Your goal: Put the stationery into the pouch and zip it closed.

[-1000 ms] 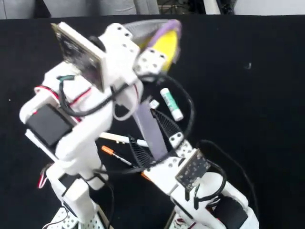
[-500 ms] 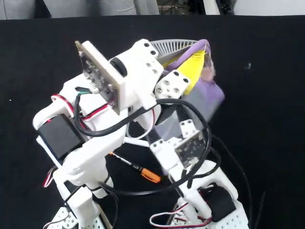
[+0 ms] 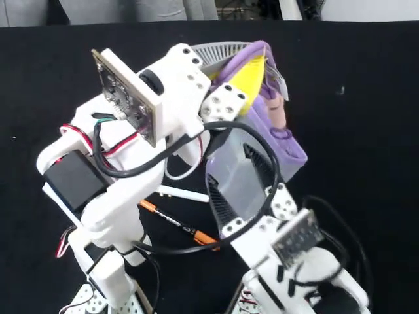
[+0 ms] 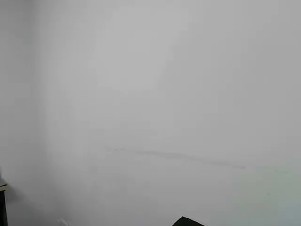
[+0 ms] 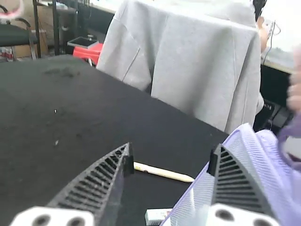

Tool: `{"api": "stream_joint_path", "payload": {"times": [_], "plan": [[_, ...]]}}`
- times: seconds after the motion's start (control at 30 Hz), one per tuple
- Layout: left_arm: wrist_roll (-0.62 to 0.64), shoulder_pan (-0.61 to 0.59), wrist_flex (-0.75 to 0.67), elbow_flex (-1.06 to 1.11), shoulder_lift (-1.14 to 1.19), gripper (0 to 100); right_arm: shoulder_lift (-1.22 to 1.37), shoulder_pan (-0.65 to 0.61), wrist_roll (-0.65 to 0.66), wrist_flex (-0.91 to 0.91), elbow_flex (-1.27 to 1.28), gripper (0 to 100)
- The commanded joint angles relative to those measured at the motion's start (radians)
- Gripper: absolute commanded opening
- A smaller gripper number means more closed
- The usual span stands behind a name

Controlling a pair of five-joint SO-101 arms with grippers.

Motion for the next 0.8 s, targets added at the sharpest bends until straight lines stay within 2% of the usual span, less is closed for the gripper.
{"api": "stream_joint_path", "payload": {"times": [0.0, 0.3, 0.5, 0.6, 0.7, 0.77], "plan": [[-0.012, -0.041, -0.025, -0.021, 0.020, 3, -0.108, -0.017, -0.008, 0.051, -0.142, 26.6], [-0.011, -0.048, -0.023, -0.024, 0.043, 3, -0.108, 0.003, -0.015, 0.262, -0.450, 26.6], [-0.011, -0.059, -0.023, -0.024, 0.043, 3, -0.084, 0.279, -0.017, 0.354, -0.533, 26.6], [-0.011, -0.059, -0.023, -0.025, 0.040, 3, -0.081, 0.431, -0.097, 0.379, -0.506, 26.6], [-0.011, -0.059, -0.023, -0.024, 0.009, 3, -0.081, 0.509, -0.186, 0.362, -0.409, 26.6], [-0.011, -0.058, -0.023, -0.024, -0.009, 3, -0.081, 0.522, -0.184, 0.305, -0.349, 26.6]]}}
